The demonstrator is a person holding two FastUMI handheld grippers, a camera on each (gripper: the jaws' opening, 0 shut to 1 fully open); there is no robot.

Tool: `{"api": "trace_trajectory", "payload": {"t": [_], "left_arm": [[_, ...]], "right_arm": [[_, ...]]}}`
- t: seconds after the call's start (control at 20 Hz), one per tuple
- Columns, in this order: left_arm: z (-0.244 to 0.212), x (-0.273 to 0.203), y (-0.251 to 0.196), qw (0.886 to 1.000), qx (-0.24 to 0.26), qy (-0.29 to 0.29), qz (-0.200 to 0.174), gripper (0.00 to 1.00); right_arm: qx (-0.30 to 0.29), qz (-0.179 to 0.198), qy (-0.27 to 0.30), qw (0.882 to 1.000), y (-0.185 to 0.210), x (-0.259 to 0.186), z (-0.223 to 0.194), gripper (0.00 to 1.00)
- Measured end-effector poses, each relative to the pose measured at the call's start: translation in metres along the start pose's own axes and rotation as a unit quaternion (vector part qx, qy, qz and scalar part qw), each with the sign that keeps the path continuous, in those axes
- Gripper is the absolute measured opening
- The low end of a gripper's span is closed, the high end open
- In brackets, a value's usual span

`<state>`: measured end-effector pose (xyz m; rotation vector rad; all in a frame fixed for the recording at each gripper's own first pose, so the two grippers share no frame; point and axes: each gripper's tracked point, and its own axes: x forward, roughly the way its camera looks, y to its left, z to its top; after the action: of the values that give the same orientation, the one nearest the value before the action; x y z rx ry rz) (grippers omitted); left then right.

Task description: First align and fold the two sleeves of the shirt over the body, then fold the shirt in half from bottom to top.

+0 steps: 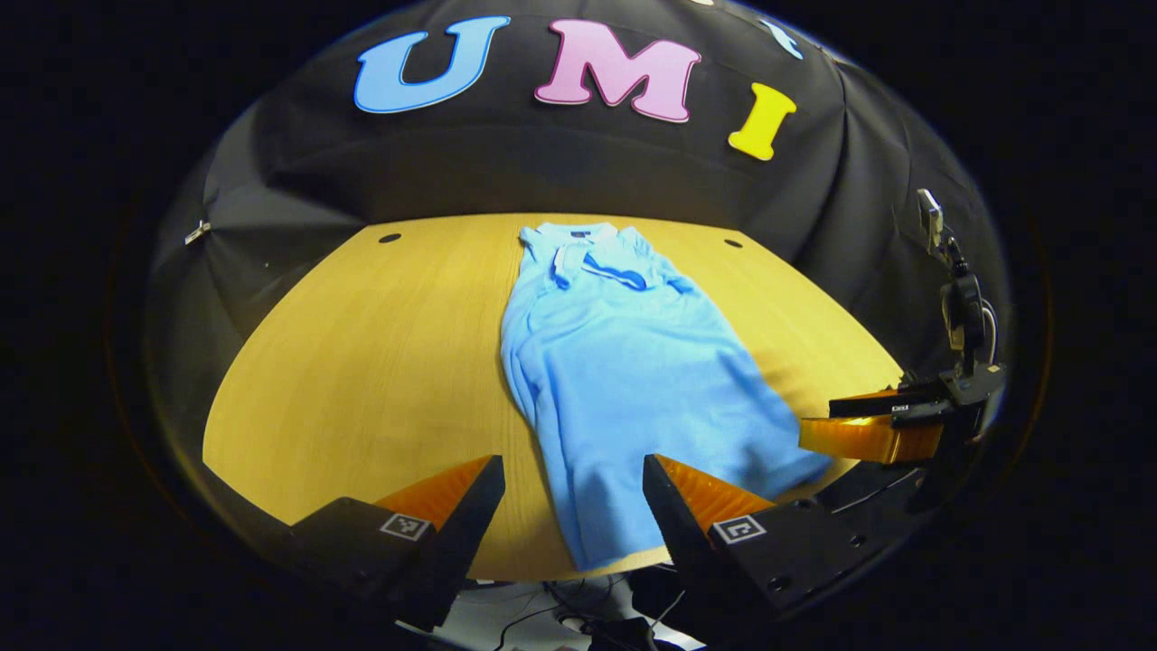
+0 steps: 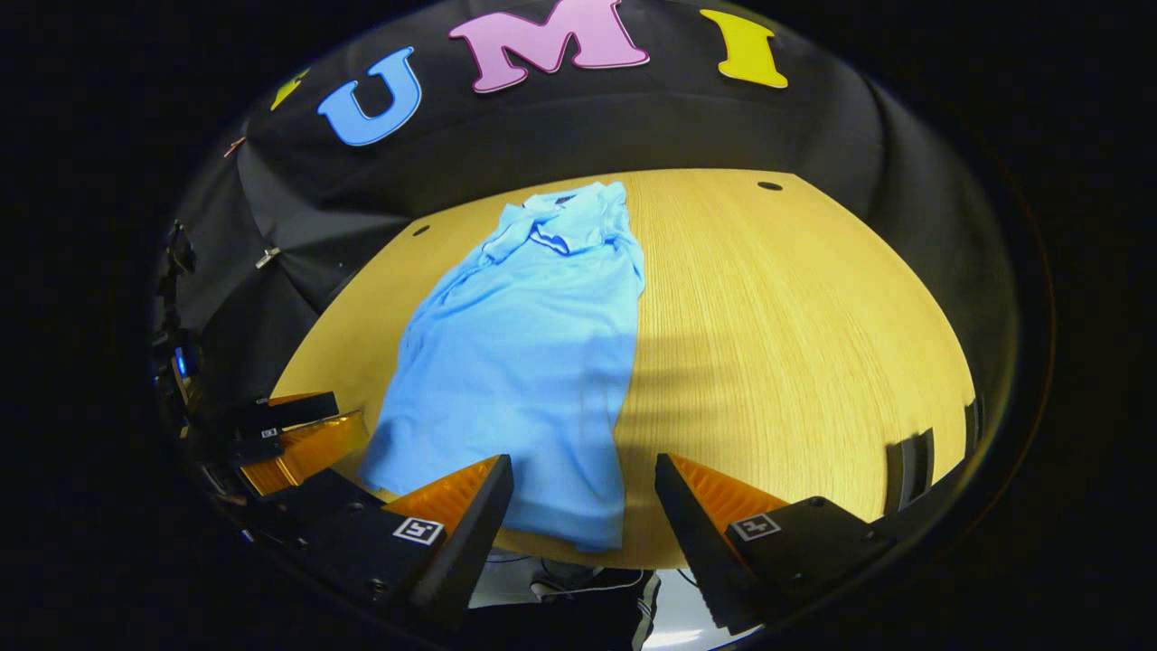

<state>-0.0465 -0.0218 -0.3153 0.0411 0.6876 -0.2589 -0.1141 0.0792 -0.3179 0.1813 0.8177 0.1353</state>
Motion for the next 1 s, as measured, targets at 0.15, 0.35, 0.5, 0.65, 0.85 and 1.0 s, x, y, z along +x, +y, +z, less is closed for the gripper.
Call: {"api": "trace_trajectory", "payload": {"t": [0.15, 0.35, 0.5, 0.65, 0.85, 1.0], "left_arm": [[-0.015, 0.007, -0.001, 1.000, 0.008, 0.013, 0.008, 0.98], [-0.046, 0.019, -0.004, 0.998, 0.009, 0.051, 0.027, 0.98], [-0.048, 0.020, -0.009, 0.998, 0.028, 0.047, 0.031, 0.99], [-0.042, 0.024, -0.012, 0.999, 0.013, 0.033, 0.036, 0.85], [-0.042, 0.027, -0.029, 0.999, 0.013, 0.026, 0.021, 0.19], [-0.041, 0.028, -0.030, 0.999, -0.005, 0.037, 0.018, 0.07]], "right_arm": [[0.006, -0.002, 0.008, 1.000, 0.003, 0.004, -0.015, 0.99], [0.006, -0.016, 0.010, 1.000, 0.002, 0.010, -0.027, 0.99], [0.002, -0.023, 0.000, 1.000, 0.002, 0.011, -0.025, 0.99], [0.003, -0.036, 0.009, 0.999, -0.001, 0.015, -0.027, 0.62], [0.014, -0.041, 0.013, 0.999, -0.005, 0.019, -0.026, 0.14], [0.035, -0.009, 0.034, 0.999, 0.003, 0.020, -0.031, 0.05]]}}
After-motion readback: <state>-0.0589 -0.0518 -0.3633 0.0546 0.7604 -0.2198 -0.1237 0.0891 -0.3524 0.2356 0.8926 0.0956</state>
